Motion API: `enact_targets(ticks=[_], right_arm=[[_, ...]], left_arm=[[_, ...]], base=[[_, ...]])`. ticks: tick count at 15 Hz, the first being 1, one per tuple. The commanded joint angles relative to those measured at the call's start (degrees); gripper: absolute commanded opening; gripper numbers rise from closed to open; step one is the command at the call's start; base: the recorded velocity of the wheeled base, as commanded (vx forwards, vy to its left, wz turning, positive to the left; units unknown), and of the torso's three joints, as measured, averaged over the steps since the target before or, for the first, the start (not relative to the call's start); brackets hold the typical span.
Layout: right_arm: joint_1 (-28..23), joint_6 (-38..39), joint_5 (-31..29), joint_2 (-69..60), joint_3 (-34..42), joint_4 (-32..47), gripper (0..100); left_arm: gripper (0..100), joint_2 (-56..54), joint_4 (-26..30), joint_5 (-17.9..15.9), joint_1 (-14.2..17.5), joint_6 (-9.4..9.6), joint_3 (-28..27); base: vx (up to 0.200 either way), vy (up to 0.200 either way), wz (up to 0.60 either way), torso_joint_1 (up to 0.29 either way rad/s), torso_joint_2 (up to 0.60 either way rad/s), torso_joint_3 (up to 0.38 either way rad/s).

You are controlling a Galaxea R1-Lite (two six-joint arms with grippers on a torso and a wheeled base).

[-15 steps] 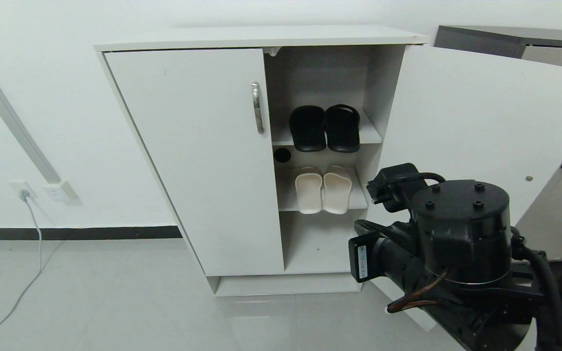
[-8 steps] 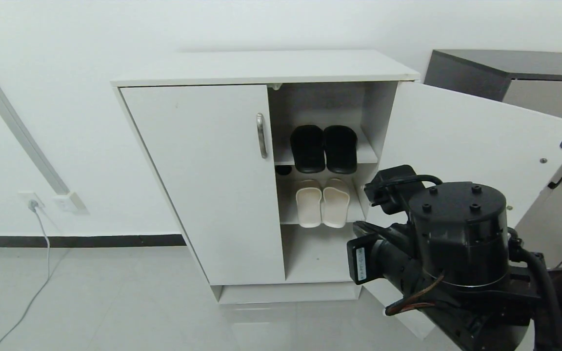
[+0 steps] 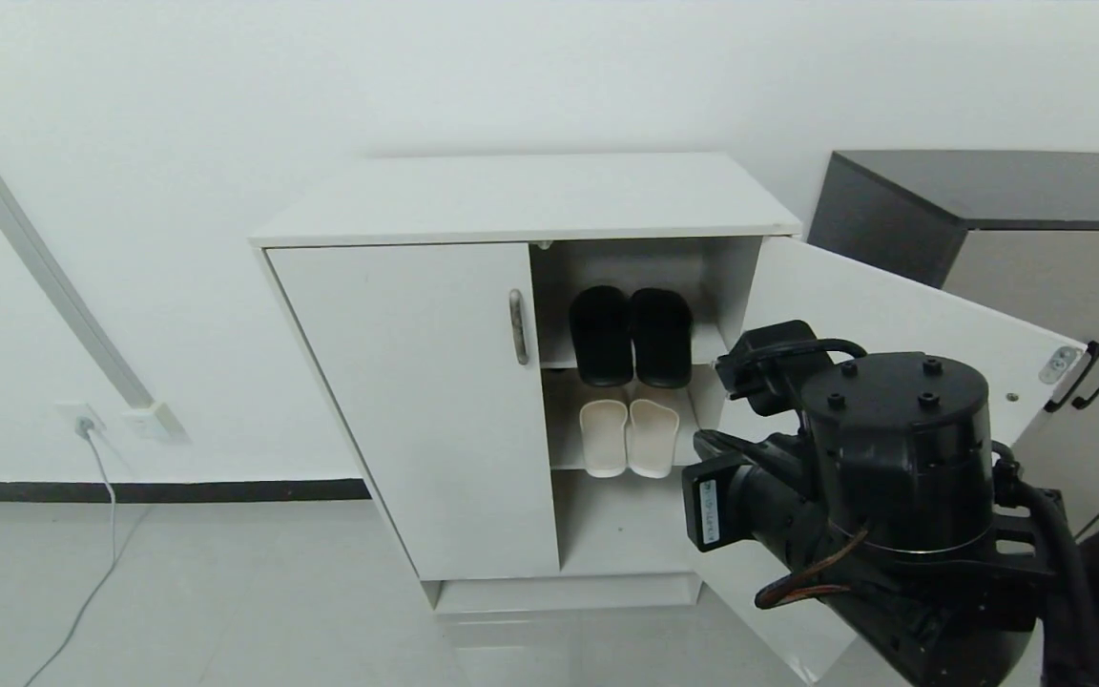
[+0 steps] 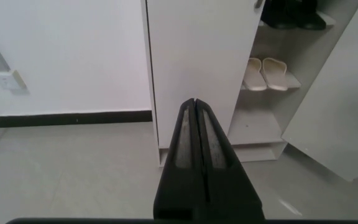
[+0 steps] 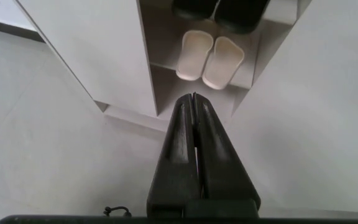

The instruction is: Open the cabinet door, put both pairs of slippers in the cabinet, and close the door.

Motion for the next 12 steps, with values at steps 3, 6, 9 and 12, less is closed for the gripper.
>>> enact_targets(ticks=[3, 6, 9, 12], right_arm=[[-0.19, -0.2, 0.01, -0.01, 0.1, 0.0, 0], [-0.19, -0.2, 0.01, -0.1, 0.1, 0.0, 0], [-0.19, -0.2, 0.01, -0.1, 0.1, 0.0, 0], [-0.28, -0.2, -0.08, -0.27, 0.1, 0.0, 0]], left_arm=[[0, 0.07, -0.02, -0.02, 0.02, -0.02, 0.0], [0, 0.07, -0.02, -0.02, 0.02, -0.02, 0.0], [0, 0.07, -0.02, -0.02, 0.02, -0.02, 0.0], [0, 0.07, -0.02, -0.02, 0.02, -0.02, 0.0]], base=[[0.0, 0.0, 0.0, 0.173, -0.49, -0.32], [0.0, 0.0, 0.0, 0.186, -0.5, -0.315], [0.0, 0.0, 0.0, 0.211, -0.52, -0.31], [0.0, 0.0, 0.0, 0.227, -0.54, -0.313]])
